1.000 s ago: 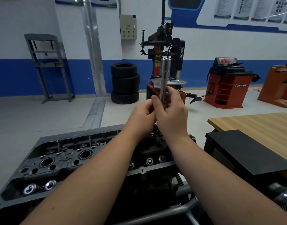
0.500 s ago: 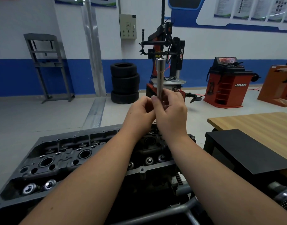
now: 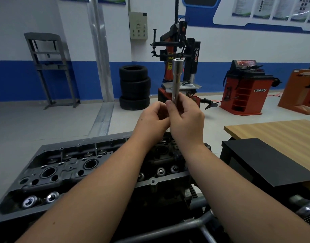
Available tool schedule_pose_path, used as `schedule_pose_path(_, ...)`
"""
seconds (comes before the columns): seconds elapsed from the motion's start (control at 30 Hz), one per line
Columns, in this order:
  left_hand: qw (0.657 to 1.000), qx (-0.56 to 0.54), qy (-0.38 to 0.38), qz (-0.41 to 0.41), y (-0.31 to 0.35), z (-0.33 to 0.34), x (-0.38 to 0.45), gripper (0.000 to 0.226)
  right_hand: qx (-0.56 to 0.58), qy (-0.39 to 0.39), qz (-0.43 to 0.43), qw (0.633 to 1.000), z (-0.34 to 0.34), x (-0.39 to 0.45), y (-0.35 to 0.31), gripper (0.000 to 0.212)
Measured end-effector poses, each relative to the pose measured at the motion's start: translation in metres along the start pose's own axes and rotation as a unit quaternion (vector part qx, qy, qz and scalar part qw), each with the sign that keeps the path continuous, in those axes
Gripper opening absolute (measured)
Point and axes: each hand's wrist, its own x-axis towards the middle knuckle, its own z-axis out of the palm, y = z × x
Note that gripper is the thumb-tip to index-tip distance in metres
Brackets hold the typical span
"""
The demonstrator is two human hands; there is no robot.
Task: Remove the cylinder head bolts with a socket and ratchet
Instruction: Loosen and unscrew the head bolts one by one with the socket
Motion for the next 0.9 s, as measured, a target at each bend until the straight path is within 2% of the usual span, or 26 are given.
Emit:
schedule_pose_path(0.17, 0.996, -0.050, -0.072, 0.000, 0.0076, 0.0031, -0.0059, 0.013, 0.083, -0.042, 0.074, 0.993, -0.0003, -0.0015, -0.0021, 0.043)
schedule_pose_path(0.27, 0.999, -0.020, -0.049, -0.002, 0.0083, 0.0023, -0.0051, 0.011, 0.079, -0.053, 0.055, 0.994, 0.0011, -0.0009, -0.0014, 0.036)
schedule_pose_path(0.33, 1.000, -0.003, -0.019, 0.000, 0.0053, 0.0003, -0.0022, 0.004, 0.041, -0.033, 0.025, 0.998, 0.0010, -0.0003, 0.0003, 0.033)
schedule_pose_path(0.4, 1.000, 0.007, 0.006, -0.003, 0.0021, -0.0004, 0.0001, 0.010, 0.024, -0.012, 0.009, 1.000, 0.0006, 0.0001, 0.0020, 0.029)
schedule_pose_path(0.5, 0.999, -0.030, -0.034, -0.012, 0.0026, 0.0017, -0.0005, 0.007, 0.060, -0.016, 0.030, 0.998, 0.0001, -0.0009, 0.0011, 0.032)
schedule_pose_path(0.6, 0.995, -0.061, -0.073, -0.020, 0.0073, 0.0040, -0.0043, 0.018, 0.088, -0.038, 0.064, 0.993, 0.0013, -0.0011, 0.0005, 0.036)
schedule_pose_path(0.7, 0.998, -0.029, -0.045, -0.013, 0.0068, 0.0033, -0.0033, 0.014, 0.061, -0.043, 0.041, 0.996, 0.0021, -0.0002, -0.0004, 0.035)
schedule_pose_path(0.8, 1.000, -0.013, -0.001, -0.017, 0.0030, 0.0006, -0.0003, 0.011, 0.028, -0.005, 0.009, 1.000, 0.0013, -0.0009, 0.0002, 0.028)
schedule_pose_path(0.9, 0.999, -0.029, -0.014, -0.021, 0.0022, 0.0027, -0.0005, 0.016, 0.046, -0.007, 0.021, 0.999, 0.0002, -0.0016, -0.0004, 0.033)
